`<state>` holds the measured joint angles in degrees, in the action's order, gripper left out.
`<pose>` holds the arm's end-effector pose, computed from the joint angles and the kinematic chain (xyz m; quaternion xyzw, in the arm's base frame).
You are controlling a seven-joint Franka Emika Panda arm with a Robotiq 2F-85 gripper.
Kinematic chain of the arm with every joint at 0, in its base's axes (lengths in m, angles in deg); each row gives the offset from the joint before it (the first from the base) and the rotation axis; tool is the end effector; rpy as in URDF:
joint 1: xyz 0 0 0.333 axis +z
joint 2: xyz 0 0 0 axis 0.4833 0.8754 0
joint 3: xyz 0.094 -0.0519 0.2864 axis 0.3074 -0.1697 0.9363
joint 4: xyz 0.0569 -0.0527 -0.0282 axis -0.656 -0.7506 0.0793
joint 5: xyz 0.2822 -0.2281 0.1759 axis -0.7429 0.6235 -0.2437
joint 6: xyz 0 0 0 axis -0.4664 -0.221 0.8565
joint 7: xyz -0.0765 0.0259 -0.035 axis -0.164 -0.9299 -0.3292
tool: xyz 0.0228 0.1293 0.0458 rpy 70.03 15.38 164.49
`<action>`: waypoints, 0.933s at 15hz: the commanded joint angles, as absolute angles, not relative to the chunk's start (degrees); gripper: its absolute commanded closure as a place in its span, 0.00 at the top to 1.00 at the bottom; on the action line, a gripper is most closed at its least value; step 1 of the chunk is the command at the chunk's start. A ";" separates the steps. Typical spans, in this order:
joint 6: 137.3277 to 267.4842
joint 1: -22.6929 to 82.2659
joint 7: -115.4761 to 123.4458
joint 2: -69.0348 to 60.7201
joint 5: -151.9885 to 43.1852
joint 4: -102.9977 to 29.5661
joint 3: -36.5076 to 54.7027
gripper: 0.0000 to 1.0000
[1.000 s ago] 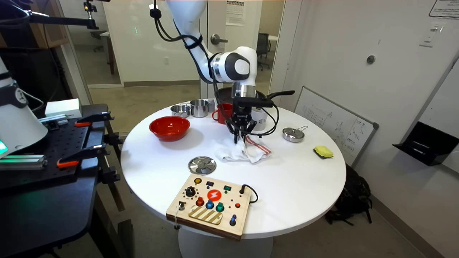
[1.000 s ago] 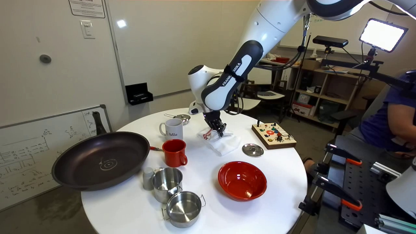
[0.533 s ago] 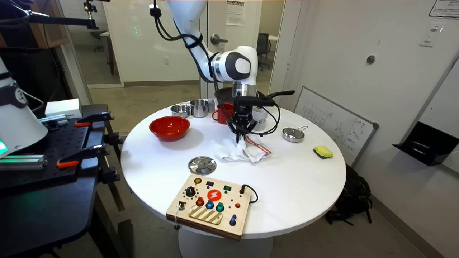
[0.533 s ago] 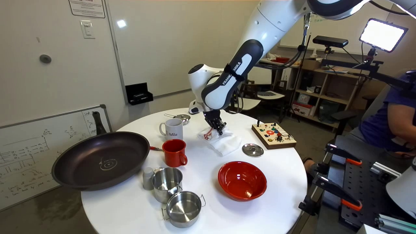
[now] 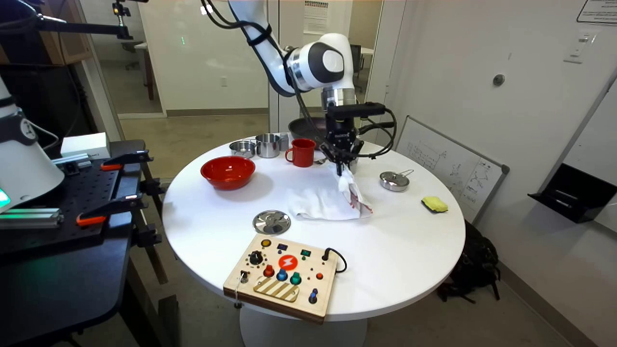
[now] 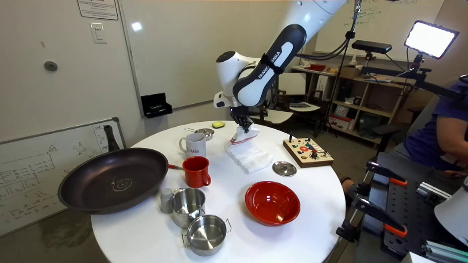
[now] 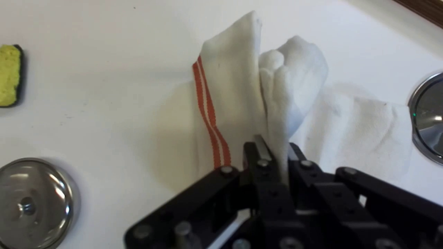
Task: Unfold the red and white towel once
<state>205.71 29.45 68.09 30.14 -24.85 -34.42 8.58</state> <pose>0.6846 -0.0583 0.0703 0.7361 0.6423 -0.1348 0.1653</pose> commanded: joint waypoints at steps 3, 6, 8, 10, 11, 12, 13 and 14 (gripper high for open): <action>212.05 31.69 63.32 31.59 -17.43 -34.58 5.84 0.02; 212.16 30.53 62.69 33.48 -17.66 -32.23 6.88 0.02; 214.08 30.29 61.62 34.41 -17.46 -31.09 6.64 0.02; 216.68 30.09 59.29 34.99 -17.63 -30.10 6.04 0.02; 217.55 29.92 58.46 35.23 -17.79 -29.54 5.83 0.02; 218.10 29.95 57.89 35.53 -17.62 -29.08 5.44 0.02; 218.40 30.04 57.35 35.73 -17.49 -28.74 5.07 0.02; 218.63 30.13 56.89 35.93 -17.37 -28.44 4.74 0.02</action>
<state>217.07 29.93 59.67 34.15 -19.14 -31.05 5.86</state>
